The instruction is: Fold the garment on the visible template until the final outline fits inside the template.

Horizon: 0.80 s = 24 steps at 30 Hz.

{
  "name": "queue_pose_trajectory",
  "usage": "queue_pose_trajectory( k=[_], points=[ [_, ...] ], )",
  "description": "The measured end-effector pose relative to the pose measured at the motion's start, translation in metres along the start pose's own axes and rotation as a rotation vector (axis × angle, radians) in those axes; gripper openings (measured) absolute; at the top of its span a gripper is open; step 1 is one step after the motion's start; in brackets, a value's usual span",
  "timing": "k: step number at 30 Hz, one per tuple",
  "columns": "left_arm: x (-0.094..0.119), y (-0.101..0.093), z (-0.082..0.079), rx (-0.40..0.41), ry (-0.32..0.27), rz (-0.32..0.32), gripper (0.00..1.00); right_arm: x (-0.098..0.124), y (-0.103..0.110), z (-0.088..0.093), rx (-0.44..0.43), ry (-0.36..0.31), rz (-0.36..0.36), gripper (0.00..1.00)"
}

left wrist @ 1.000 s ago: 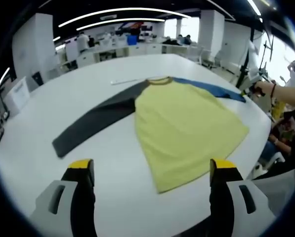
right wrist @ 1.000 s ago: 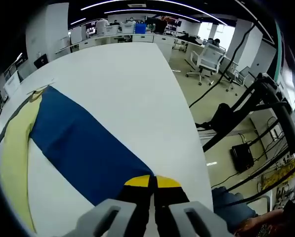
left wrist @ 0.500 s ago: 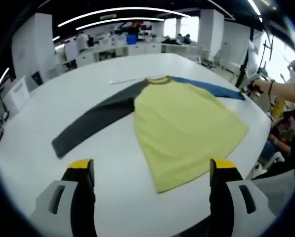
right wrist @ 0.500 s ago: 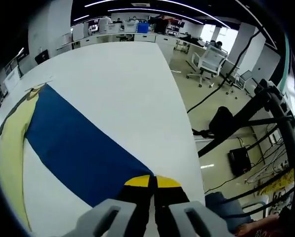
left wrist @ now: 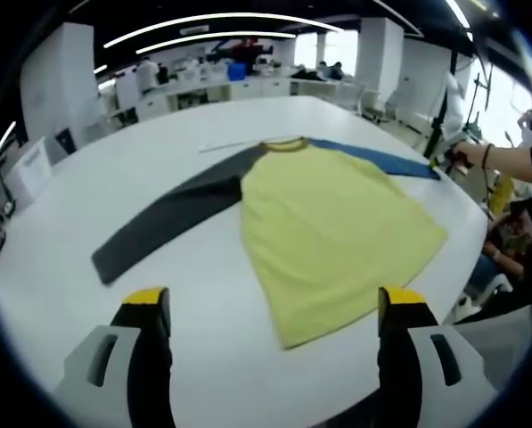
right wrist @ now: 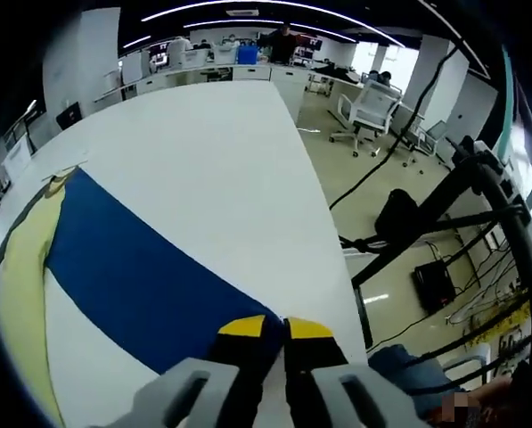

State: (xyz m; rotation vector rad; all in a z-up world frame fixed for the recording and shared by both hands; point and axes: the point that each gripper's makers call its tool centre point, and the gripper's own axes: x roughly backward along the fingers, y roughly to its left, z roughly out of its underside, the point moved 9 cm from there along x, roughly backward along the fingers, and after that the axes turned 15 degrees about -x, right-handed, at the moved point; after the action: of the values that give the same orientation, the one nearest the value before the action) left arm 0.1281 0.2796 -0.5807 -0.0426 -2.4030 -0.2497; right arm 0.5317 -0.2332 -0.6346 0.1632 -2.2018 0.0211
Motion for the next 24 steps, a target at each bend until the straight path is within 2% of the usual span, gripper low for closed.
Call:
queue_pose_trajectory(
  k=[5,11,17,21,24],
  points=[
    [0.001,0.001,0.0,0.001,-0.005,0.001,0.93,0.012,0.01,0.005,-0.054,0.031,-0.035,0.24],
    [0.001,0.0,0.0,0.003,-0.014,0.005,0.93,0.023,0.019,0.013,-0.106,0.067,-0.074,0.31],
    [0.003,0.001,0.001,0.007,-0.02,0.004,0.92,0.033,0.024,0.022,-0.137,0.102,-0.089,0.32],
    [0.005,0.002,0.0,0.02,-0.042,0.002,0.92,0.032,0.023,0.027,-0.129,0.129,-0.082,0.31],
    [0.007,0.003,0.001,0.011,-0.035,0.001,0.91,0.031,0.022,0.028,-0.129,0.136,-0.084,0.31]
  ],
)
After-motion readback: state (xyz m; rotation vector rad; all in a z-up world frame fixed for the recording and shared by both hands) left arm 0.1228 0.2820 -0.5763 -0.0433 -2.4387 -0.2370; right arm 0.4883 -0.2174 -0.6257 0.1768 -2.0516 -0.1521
